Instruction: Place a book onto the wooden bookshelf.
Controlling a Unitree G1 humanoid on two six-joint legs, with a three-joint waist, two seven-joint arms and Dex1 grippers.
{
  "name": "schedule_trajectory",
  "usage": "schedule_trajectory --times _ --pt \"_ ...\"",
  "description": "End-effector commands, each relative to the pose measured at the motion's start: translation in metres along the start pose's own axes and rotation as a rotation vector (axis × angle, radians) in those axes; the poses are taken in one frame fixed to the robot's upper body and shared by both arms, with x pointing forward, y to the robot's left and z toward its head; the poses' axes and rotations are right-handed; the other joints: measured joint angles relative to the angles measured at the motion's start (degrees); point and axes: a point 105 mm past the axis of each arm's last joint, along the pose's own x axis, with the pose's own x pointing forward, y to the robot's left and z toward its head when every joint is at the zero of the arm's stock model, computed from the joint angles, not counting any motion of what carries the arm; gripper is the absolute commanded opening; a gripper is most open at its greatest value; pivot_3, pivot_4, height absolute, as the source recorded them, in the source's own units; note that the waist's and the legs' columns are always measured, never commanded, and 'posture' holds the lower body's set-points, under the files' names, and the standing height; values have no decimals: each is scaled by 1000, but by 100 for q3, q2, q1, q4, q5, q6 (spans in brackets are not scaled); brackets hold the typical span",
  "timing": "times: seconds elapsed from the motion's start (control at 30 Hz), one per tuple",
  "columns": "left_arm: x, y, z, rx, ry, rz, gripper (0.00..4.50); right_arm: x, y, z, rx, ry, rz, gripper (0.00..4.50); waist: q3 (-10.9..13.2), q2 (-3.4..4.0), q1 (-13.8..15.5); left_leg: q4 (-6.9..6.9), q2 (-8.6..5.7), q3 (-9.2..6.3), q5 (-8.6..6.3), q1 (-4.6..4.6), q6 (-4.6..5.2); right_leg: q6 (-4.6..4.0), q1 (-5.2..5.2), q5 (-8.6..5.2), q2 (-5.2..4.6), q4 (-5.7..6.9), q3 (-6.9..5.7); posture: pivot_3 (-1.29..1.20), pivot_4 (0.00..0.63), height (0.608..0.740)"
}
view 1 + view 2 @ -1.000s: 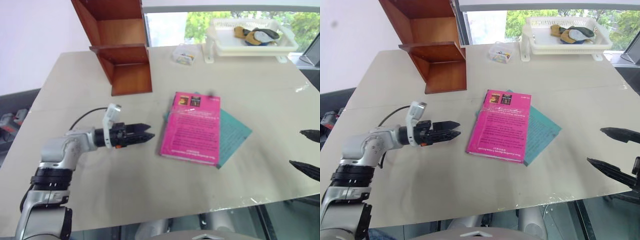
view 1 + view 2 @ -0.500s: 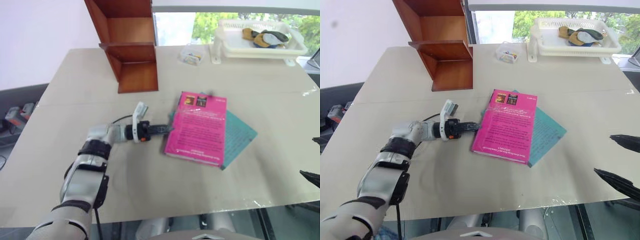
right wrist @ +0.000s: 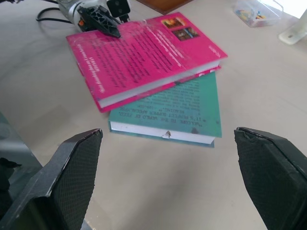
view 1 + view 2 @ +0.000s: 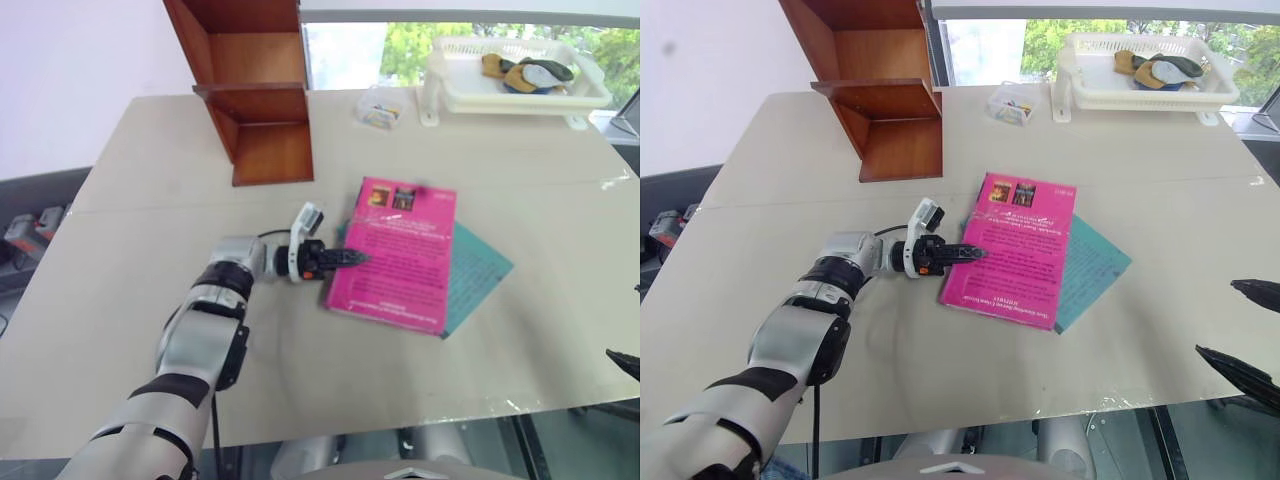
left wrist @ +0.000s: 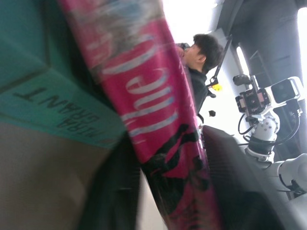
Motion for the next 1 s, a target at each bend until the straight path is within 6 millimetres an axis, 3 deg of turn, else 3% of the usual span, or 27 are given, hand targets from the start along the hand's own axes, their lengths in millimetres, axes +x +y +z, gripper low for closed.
schedule_trajectory --times 0.03,0.23,0.37,0.47,0.53,0.63,0.8,1.0 --pt "-5 -20 20 64 -32 -40 322 -5 -1 7 -54 -8 -30 4500 0 0 -15 0 0 -1 0 0 0 0 0 0 0 0 -1 0 150 740" --pt "-17 -63 46 190 -77 -124 320 -1 -10 2 -49 -22 -37 4500 2 -2 -73 4 -1 -20 0 -17 -2 -1 -11 0 -26 2 -5 0 150 740" --pt "-10 -105 69 432 -105 -154 320 1 -20 1 -50 -46 -40 4500 4 -5 -67 10 -5 -22 0 -23 -2 -1 -12 0 -32 0 -12 0 150 740" --pt "7 -133 79 746 -83 -122 320 3 -32 2 -66 -75 -59 4500 4 -5 -62 9 -5 -31 1 -23 -3 -1 -10 0 -34 0 -12 0 150 740" --pt "23 -144 83 1065 -13 -39 320 5 -41 6 -53 -130 -69 4500 4 -6 -59 10 -9 -30 1 -23 -3 -2 -9 1 -37 -1 -11 0 150 740" --pt "49 -161 96 1393 61 43 320 9 -52 5 -39 -165 -67 4500 4 -5 -47 11 -10 -29 2 -21 -4 -2 -6 1 -37 -3 -12 0 150 740" --pt "77 -176 133 1775 85 287 320 12 -71 13 -4 -273 -47 4500 3 -1 -59 12 -15 -23 2 -21 -4 -1 -5 2 -33 -4 -21 0 150 740" --pt "67 -172 155 2102 295 531 320 0 -86 38 138 -450 58 4500 3 11 -94 -1 -10 3 2 -14 -2 0 -18 2 -27 3 0 0 150 740"
